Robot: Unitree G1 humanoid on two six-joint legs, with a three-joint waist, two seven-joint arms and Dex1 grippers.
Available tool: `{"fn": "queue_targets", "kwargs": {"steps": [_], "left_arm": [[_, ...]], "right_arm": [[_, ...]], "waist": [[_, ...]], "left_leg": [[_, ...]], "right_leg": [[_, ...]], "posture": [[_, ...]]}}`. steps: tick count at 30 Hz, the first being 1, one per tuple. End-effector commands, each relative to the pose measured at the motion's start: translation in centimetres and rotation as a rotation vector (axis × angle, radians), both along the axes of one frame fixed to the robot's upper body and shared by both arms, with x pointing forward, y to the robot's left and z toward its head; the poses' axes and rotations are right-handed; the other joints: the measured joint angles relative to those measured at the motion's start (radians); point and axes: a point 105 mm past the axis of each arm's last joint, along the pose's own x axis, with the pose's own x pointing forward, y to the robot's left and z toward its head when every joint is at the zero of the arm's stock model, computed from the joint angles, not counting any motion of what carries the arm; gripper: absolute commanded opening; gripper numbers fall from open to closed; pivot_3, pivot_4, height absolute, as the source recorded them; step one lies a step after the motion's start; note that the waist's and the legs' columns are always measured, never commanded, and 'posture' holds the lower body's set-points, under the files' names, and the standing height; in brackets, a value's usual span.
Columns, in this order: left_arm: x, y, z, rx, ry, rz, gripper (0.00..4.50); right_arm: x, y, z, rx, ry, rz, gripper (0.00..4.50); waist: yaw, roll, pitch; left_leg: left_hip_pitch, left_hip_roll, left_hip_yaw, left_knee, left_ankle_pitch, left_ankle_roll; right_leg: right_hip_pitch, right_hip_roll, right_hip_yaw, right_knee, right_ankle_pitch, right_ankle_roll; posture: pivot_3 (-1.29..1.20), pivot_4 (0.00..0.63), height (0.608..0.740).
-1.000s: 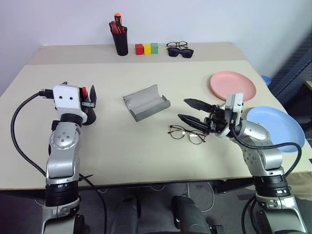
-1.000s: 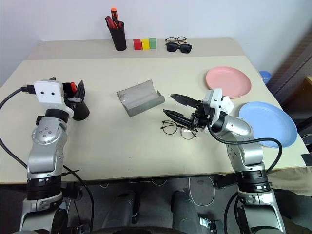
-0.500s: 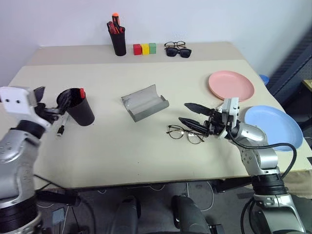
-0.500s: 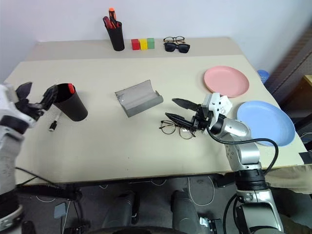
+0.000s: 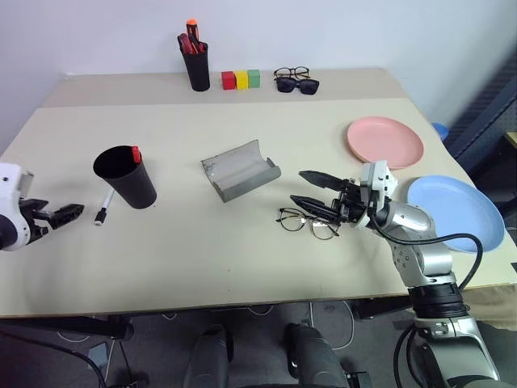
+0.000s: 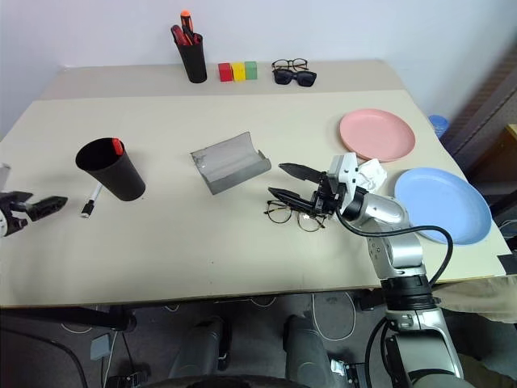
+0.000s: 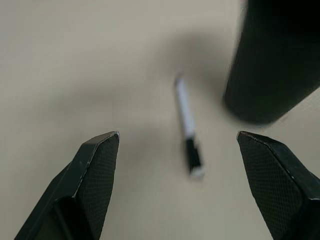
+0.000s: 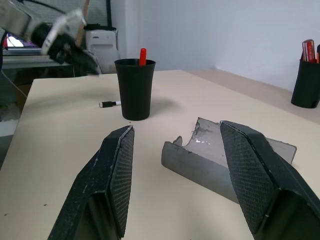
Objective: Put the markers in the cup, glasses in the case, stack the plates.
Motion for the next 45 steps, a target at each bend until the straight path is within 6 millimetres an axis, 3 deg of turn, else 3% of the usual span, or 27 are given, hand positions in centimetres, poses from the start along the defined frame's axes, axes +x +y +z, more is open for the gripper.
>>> {"fn": "queue_targets", "kwargs": {"steps": [1,7,13,19,22,28,37,43,45], "left_arm": [[1.2,0.2,1.0,0.059,0.022,-0.003,3.85],[3.7,-0.3,0.9,0.069,0.068,-0.007,3.85],[5.3,-1.0,-1.2,0.052,0.155,0.015,3.85],[5.4,-1.5,-3.6,0.053,0.232,0.032,3.85],[5.2,-1.4,-4.3,0.060,0.253,0.043,2.99],[3.9,-0.9,-4.6,0.043,0.262,0.065,0.06],[1.2,-0.6,-3.8,-0.007,0.151,0.082,0.06],[-1.9,1.6,-0.5,0.190,-0.251,0.147,0.06],[-3.1,1.4,1.0,0.277,-0.430,0.156,0.06]], "right_arm": [[-0.4,-0.1,1.1,0.010,-0.051,-0.010,2.76],[-0.8,-0.4,1.1,0.006,-0.049,-0.036,2.76],[-1.1,-0.6,1.3,0.006,-0.047,-0.052,2.76],[-1.2,-0.9,1.2,0.002,-0.043,-0.063,2.76],[-1.2,-1.1,1.0,0.000,-0.040,-0.066,2.76],[-1.1,-1.4,0.5,-0.005,-0.031,-0.066,2.76],[-0.5,-1.2,0.1,-0.004,-0.032,-0.051,2.76],[0.0,-1.0,0.3,-0.002,-0.038,-0.042,2.76],[0.2,-1.0,0.4,-0.001,-0.041,-0.040,2.76]], "waist": [[0.000,0.000,0.000],[0.002,-0.001,0.000],[0.001,-0.001,0.000],[0.001,-0.001,0.000],[0.001,-0.001,0.000],[-0.010,-0.001,0.000],[-0.031,0.000,-0.001],[-0.024,-0.001,-0.001],[-0.021,-0.002,-0.001]], "left_leg": [[0.000,0.000,0.000,-0.001,0.000,0.000],[-0.001,0.000,0.000,0.000,0.001,-0.001],[0.000,0.000,0.000,0.001,0.001,0.000],[0.000,0.000,0.000,0.001,0.001,0.000],[0.001,0.000,0.000,0.001,0.001,0.000],[0.005,0.000,0.000,0.000,0.001,0.000],[0.005,0.000,0.000,-0.001,0.001,0.000],[0.005,0.001,0.000,-0.001,0.001,-0.001],[0.005,0.001,0.000,-0.001,0.001,-0.001]], "right_leg": [[-0.001,0.000,0.000,0.000,0.000,0.000],[0.000,0.000,0.000,0.001,0.000,0.000],[0.000,0.001,0.000,0.002,0.000,0.001],[0.000,0.001,0.000,0.002,0.000,0.001],[0.001,0.001,0.000,0.003,0.000,0.001],[0.003,0.001,0.000,0.004,0.000,0.001],[0.003,0.001,0.001,0.004,0.000,0.001],[0.002,0.000,0.000,0.003,0.000,0.000],[0.003,-0.001,0.000,0.002,0.000,0.000]], "posture": [[0.00,0.150,0.740],[0.00,0.150,0.740],[0.00,0.150,0.740],[0.00,0.150,0.740],[0.00,0.150,0.740],[0.00,0.150,0.740],[0.00,0.150,0.740],[0.00,0.150,0.740],[0.00,0.150,0.740]]}}
